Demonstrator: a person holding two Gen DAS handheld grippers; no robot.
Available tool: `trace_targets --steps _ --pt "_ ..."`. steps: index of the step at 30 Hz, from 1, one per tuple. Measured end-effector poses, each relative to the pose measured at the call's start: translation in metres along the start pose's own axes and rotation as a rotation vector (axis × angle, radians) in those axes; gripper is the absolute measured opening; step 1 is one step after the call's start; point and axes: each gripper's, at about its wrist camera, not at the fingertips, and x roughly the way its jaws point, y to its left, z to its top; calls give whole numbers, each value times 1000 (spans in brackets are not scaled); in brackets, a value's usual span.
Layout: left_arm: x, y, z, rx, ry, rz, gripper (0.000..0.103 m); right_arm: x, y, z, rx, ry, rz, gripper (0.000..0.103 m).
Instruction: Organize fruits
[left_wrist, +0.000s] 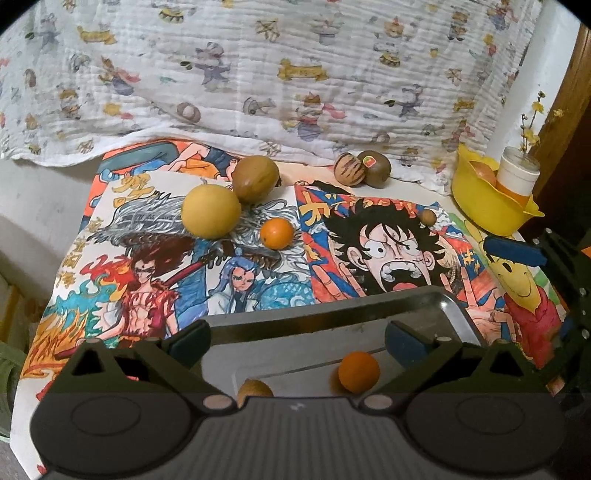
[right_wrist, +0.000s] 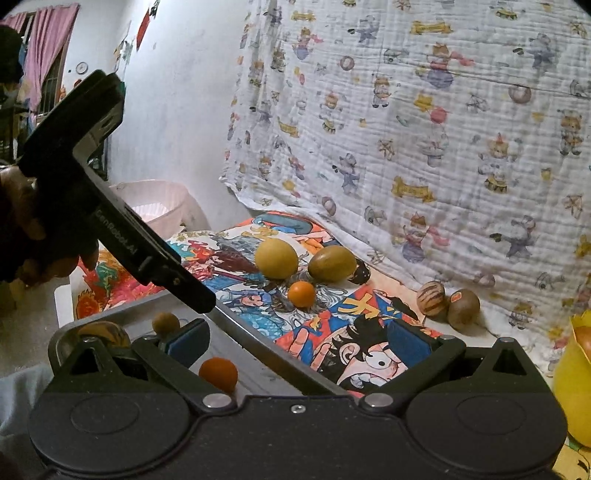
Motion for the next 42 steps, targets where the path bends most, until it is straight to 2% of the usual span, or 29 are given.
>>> trace_targets --steps 19,29,42 --pt "28 -17 16 59 32 0 102 12 -33 -10 50 55 2 102" --pt "52 -18 33 55 65 -34 102 25 -48 -11 61 104 10 102" --pt "76 -18 60 73 91 -79 102 41 -75 4 34 162 -26 102"
